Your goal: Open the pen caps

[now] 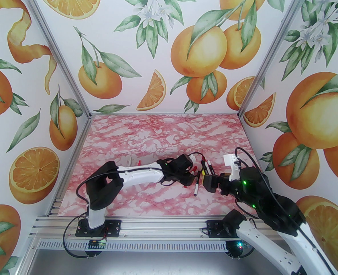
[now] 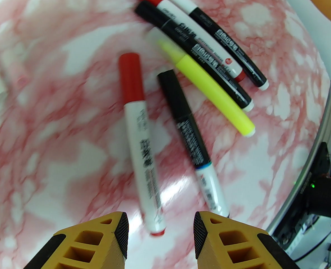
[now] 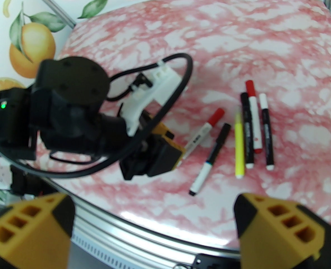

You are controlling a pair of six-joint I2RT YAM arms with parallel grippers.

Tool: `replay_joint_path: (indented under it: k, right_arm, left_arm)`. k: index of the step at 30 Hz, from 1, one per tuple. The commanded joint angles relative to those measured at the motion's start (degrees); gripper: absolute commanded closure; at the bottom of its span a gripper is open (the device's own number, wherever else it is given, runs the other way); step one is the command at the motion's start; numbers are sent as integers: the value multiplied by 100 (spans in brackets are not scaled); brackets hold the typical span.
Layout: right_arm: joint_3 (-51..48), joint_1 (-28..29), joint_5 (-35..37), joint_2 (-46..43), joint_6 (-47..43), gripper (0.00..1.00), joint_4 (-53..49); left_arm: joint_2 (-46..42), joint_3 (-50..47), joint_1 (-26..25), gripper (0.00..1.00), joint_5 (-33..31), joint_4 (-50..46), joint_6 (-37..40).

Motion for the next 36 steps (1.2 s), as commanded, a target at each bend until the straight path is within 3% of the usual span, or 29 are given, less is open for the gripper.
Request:
replay_joint_path:
  k: [1, 13, 36]
  right_arm:
    - [180, 36, 276, -106, -84, 0, -466]
    - [97, 37, 241, -116, -68, 0, -386]
    - [11, 40, 98, 107, -50, 0, -57]
  left_arm:
    - [300, 486, -40, 58, -290, -317, 136]
    - [1183, 1473, -89, 64, -564, -1226, 616]
    - [1947, 2571, -95, 76, -1210, -2859, 1243]
